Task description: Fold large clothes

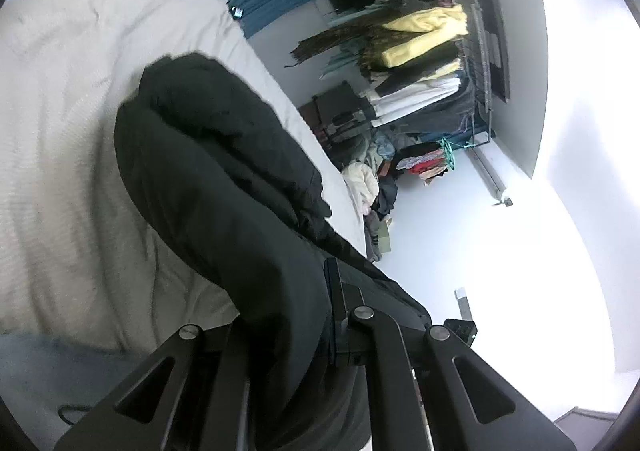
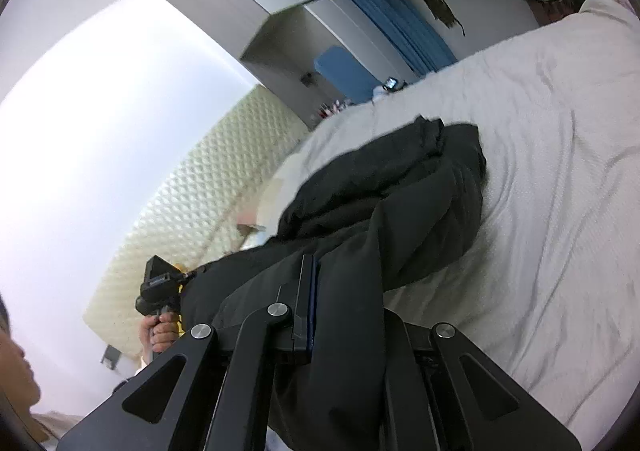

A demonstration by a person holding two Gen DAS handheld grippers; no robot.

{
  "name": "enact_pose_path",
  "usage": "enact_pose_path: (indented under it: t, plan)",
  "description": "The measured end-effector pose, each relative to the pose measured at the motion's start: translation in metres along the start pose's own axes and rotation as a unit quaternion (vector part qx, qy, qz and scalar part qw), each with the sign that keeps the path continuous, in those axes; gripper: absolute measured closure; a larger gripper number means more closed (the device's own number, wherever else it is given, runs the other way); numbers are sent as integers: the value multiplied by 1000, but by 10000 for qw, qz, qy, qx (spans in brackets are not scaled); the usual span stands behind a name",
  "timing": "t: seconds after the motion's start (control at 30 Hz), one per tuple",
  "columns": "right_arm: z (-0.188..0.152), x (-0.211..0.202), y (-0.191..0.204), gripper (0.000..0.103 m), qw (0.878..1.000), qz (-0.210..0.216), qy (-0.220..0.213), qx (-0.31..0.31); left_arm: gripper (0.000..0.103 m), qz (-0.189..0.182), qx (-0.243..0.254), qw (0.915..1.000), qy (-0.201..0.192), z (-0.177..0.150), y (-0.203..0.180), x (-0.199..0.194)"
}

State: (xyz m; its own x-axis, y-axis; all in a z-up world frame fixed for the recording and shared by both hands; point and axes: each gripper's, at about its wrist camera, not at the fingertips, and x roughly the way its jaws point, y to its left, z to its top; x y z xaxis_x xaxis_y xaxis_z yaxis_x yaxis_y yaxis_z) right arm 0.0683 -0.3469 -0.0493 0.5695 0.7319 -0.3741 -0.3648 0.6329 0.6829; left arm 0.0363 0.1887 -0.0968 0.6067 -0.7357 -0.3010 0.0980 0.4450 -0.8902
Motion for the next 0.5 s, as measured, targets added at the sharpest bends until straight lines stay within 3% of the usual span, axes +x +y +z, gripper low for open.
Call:
enact_pose_path:
  t: [0.3, 0.5]
  plan:
    - [-40, -58, 39, 98, 9997, 175, -155, 4, 97, 127, 308, 9994, 64, -45, -36, -79]
    - [-55, -75, 47, 98, 9995, 184, -192, 168, 97, 146, 119, 9998, 86, -67, -38, -107]
